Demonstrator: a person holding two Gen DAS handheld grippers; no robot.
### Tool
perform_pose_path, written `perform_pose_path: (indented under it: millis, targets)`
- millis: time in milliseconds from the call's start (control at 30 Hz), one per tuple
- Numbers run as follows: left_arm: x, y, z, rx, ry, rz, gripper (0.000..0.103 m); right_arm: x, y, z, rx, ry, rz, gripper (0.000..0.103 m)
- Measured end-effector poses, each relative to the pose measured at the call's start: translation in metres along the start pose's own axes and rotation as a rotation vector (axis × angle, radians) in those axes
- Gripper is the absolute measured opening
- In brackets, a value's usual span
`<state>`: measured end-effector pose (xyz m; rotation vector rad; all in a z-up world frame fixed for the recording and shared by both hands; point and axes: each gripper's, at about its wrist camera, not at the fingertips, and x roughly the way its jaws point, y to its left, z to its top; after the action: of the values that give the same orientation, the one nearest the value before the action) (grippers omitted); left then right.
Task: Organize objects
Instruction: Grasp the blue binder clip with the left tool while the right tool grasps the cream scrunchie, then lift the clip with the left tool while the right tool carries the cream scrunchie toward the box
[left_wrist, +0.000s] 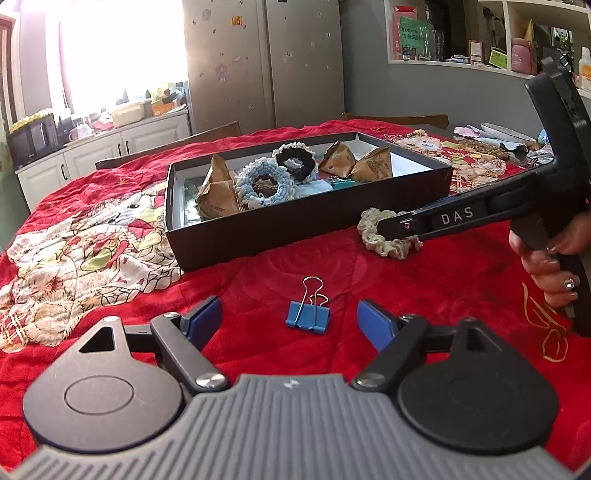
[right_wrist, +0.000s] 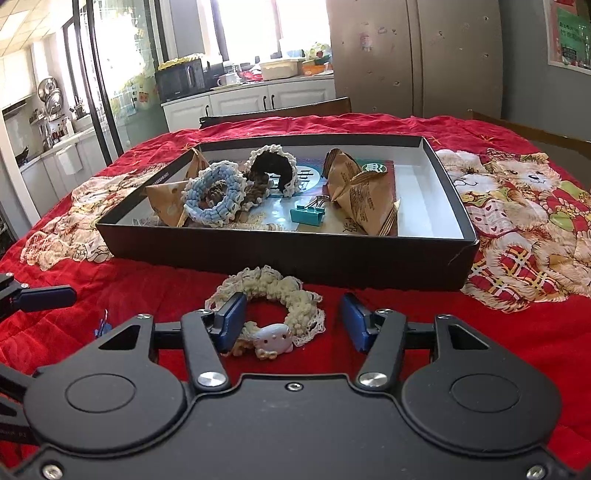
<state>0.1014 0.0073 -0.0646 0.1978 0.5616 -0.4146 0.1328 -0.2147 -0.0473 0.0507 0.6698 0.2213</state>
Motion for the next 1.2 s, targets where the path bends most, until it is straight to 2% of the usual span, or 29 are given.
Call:
perform_pose_path:
  millis: [200,400,467,867,1067,1200]
  targets:
    - [0.0048,0.0025,0.0000,-0.014,0.027,-0.004,0.079,0.0013,0.0029,-0.0019,-0.025,0.001,-0.011,0.053]
    - [0.0067,0.0015,0.0000,-0.007,0.036,-0.010,0.069,0.0002,0.0065,-0.0037,-0.047,0.001,0.001,0.041]
    - [0.0068,0.0015,0.0000,-0.007,0.036,-0.011,0.062,0.0000,0.0074,-0.0040,-0.052,0.001,0.008,0.036]
    - [0.0062,0.0004,0.0003,-0.011,0.036,-0.036,0.041,-0.0040,0.0084,-0.0071,-0.056,0.000,0.033,0.017]
    - [0.0055,-0.0018,0.0002,-0.007,0.034,-0.045,0.031,-0.0059,0.0094,-0.0082,-0.059,-0.001,0.043,0.014]
    - [0.0050,-0.0026,0.0000,-0.002,0.033,-0.045,0.031,-0.0073,0.0097,-0.0089,-0.058,-0.004,0.049,0.013]
